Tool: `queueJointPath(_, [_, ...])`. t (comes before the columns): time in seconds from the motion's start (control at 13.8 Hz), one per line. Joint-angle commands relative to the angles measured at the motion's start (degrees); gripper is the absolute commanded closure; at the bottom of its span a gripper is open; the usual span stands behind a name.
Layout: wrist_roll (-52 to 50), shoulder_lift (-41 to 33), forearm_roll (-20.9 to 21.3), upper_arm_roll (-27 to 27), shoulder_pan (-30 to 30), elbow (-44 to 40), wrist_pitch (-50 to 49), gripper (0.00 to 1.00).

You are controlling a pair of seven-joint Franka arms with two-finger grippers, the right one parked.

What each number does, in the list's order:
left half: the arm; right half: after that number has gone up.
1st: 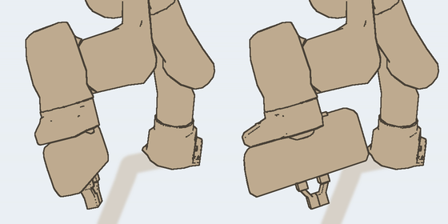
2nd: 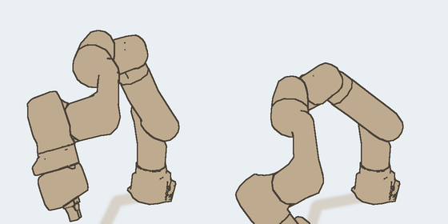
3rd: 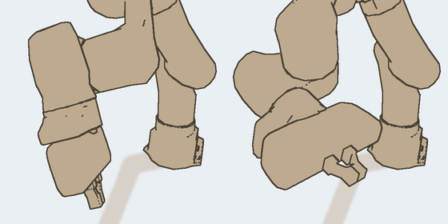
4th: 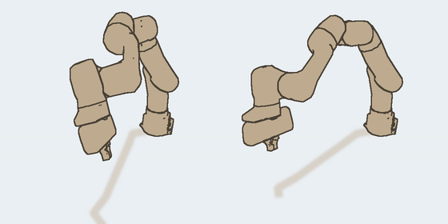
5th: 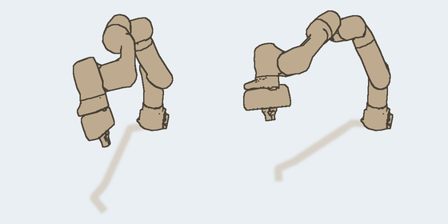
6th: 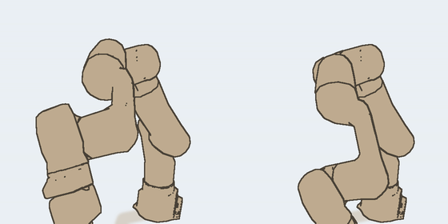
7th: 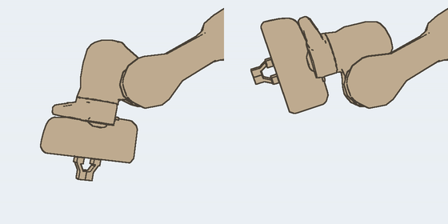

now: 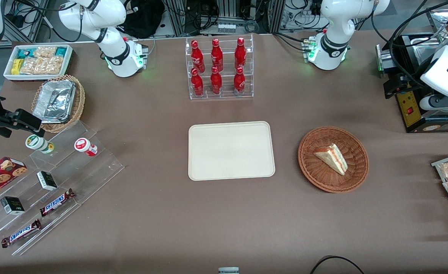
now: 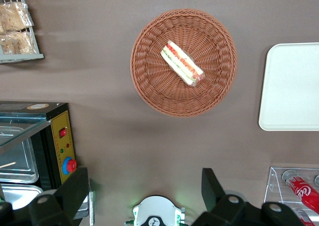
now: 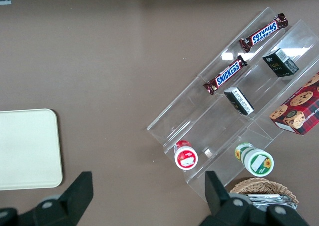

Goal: Place sandwich from basket to tray
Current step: 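Move the left gripper down over the wrapped sandwich in the wicker basket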

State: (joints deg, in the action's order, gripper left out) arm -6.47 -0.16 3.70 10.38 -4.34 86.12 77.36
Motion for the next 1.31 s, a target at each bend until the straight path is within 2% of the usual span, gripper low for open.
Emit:
queueJointPath(0.0, [-0.2,0.1,0.2,-0.4,0.7,-0.4,-1.4,0.00])
queueJointPath(0.29, [-0.7,5.3,0.4,0.1,1.0,1.4,1.2,0.00])
queueJointPath(0.51, [-3.3,5.3,-0.1,0.1,1.4,10.0,11.6,0.00])
queueJointPath(0.87, [-24.4,5.4,-0.3,2.4,2.1,27.7,37.0,0.00])
queueJointPath(1.02, [-30.8,5.1,-0.4,2.4,2.0,32.9,43.3,0.00])
queueJointPath(1.16, [-36.5,6.0,-3.5,2.4,2.0,35.7,47.8,0.00])
queueJointPath(1.24, [-38.9,6.3,-3.6,2.4,1.9,37.0,50.3,0.00])
